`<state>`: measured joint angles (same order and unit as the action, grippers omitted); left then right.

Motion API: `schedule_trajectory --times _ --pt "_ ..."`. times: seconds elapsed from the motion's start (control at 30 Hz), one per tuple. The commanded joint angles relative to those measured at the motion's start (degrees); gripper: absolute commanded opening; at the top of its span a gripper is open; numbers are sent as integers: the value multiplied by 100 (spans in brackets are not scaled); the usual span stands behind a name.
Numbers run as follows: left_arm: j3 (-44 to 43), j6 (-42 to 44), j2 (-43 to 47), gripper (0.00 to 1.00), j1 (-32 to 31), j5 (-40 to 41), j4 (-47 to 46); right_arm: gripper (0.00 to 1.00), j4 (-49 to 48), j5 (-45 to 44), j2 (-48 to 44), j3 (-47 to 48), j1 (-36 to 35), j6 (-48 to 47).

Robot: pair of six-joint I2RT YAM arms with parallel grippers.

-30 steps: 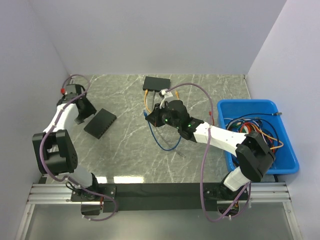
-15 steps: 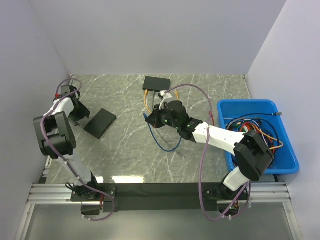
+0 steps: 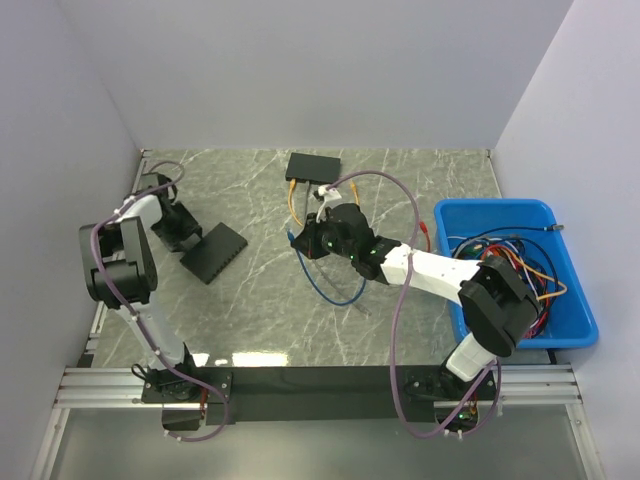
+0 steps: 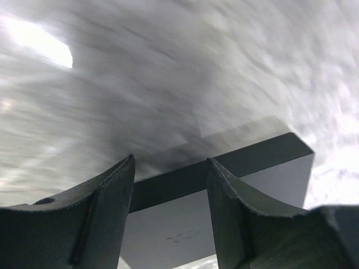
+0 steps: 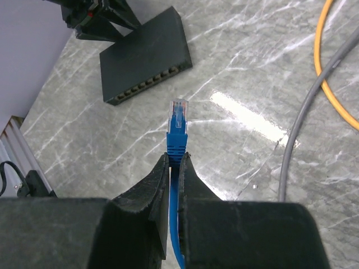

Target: Insert the plug into the switch port

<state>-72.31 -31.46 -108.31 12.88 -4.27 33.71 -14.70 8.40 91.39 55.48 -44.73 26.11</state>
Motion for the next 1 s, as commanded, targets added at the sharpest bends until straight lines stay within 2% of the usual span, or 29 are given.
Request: schedule_trajectory --times 0.0,0.17,0.27,0.37,0.47,0.7,0.83,0.97 --pt "174 105 74 59 -453 -425 258 0 -68 -84 27 138 52 -44" --pt "332 106 29 59 -875 -723 338 0 -33 -137 19 121 70 -71" --pt "446 44 56 59 -919 -1118 250 0 -7 -155 71 129 87 -80" --pt "437 44 38 59 -937 -1164 259 0 20 -164 107 156 96 -97" --pt "350 44 29 59 -928 -892 372 0 -6 -94 150 156 96 -106" --pt "367 -237 398 63 -551 363 504 0 -68 144 387 226 79 -9" --pt "419 -396 732 67 -419 751 496 0 387 -5 633 594 -53 -79" --pt "402 -396 593 67 -322 998 575 0 538 -172 511 657 -211 -53"
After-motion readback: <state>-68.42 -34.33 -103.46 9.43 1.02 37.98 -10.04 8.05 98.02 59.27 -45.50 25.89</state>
